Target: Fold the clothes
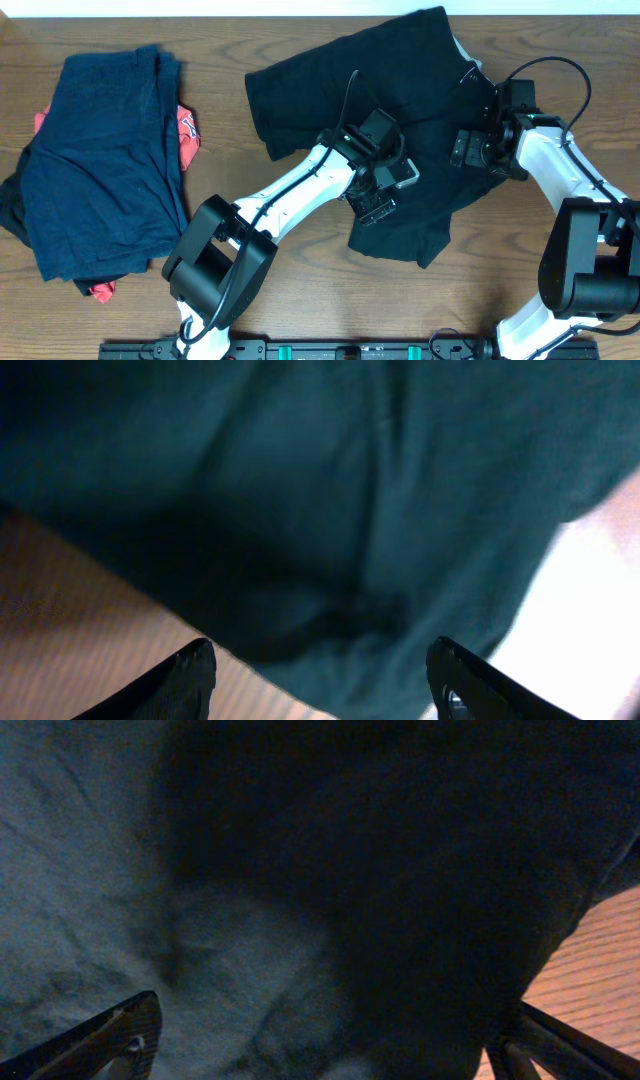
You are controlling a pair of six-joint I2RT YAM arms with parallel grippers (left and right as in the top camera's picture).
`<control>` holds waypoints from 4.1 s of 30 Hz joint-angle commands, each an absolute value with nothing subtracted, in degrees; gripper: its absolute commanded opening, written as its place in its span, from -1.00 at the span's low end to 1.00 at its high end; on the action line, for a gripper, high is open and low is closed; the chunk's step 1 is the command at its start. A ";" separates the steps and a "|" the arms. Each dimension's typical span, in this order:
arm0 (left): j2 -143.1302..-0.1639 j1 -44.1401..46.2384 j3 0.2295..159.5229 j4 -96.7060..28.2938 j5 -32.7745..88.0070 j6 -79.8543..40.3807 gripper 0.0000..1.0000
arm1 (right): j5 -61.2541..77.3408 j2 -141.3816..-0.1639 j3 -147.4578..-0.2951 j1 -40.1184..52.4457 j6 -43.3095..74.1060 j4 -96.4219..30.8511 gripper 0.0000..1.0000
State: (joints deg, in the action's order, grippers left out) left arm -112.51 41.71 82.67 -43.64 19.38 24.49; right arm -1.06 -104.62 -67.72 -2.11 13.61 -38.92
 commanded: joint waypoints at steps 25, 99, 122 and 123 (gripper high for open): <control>-116.18 39.33 81.54 -46.09 32.49 24.53 -0.16 | 1.08 -104.55 -67.72 -2.61 13.19 -37.43 0.99; -106.52 21.93 65.65 -42.94 15.42 8.14 0.52 | 4.75 -104.55 -67.72 -2.61 8.49 -42.06 0.99; -106.63 25.36 65.30 -42.72 15.40 8.49 -0.62 | 4.75 -104.55 -67.72 -2.61 8.49 -42.04 0.99; -106.63 25.36 65.30 -42.74 15.38 8.49 -0.77 | 4.75 -104.55 -67.72 -2.61 8.49 -42.04 0.99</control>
